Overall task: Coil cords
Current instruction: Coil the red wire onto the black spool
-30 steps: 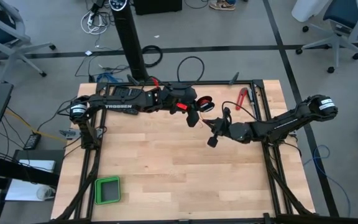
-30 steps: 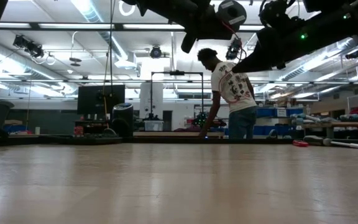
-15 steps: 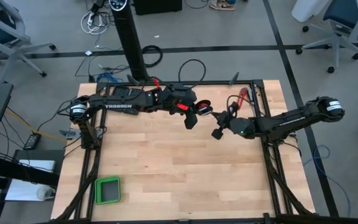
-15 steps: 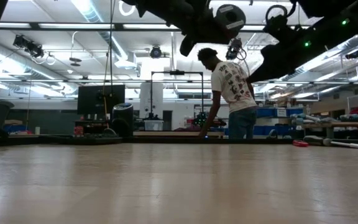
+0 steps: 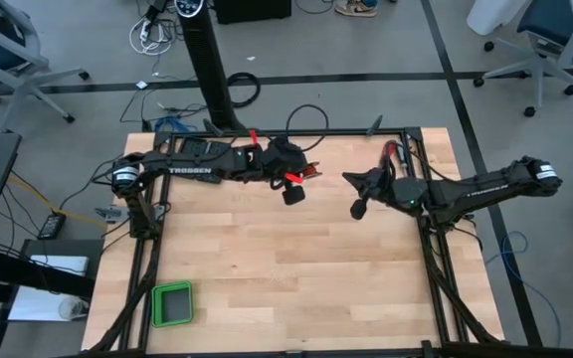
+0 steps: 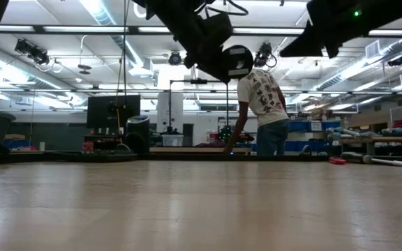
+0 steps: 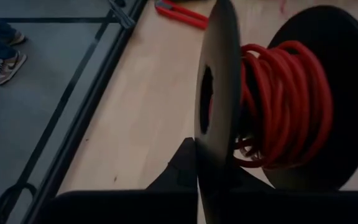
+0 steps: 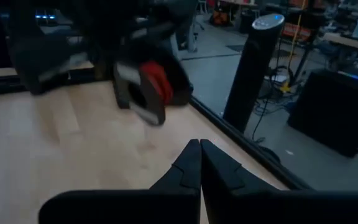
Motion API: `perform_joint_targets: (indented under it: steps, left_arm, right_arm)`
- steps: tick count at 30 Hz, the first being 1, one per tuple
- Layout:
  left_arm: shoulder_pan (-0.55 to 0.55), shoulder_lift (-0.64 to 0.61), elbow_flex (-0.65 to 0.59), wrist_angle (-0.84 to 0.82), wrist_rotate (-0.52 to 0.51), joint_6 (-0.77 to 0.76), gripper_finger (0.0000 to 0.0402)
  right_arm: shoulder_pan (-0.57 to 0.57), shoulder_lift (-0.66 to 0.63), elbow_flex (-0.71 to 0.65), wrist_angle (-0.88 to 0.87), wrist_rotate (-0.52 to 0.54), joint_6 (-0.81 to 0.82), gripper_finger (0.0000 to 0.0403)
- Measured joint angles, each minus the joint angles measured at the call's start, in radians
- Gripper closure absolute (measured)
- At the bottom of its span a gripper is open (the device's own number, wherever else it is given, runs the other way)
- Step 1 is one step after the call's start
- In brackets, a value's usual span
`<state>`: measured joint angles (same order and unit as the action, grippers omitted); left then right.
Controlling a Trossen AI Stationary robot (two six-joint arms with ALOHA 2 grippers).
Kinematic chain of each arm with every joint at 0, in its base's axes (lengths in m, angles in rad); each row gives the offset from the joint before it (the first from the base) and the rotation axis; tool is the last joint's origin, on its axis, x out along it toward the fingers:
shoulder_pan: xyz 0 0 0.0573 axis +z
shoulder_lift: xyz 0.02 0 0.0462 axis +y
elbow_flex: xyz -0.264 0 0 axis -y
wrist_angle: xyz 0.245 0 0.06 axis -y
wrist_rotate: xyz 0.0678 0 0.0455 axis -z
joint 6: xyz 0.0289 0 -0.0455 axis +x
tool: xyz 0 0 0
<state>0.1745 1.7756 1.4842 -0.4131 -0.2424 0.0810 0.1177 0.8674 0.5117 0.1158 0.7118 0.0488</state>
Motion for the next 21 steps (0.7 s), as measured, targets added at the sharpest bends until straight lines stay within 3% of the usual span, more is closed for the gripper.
perform_joint_targets:
  steps: [6,12,21]
  left_arm:
    - [-0.001,0.000,-0.017,-0.013,0.000,0.021,0.0399]
    - [-0.007,0.000,-0.018,-0.007,0.000,0.021,0.0399]
    - [-0.040,0.000,-0.017,-0.033,0.107,0.202,0.0399]
  right_arm:
    - [-0.015,0.046,0.073,0.004,-0.005,-0.058,0.0403]
    - [-0.035,0.098,0.107,-0.019,-0.237,0.016,0.0397]
    - [-0.044,0.162,0.105,0.010,-0.253,-0.014,0.0343]
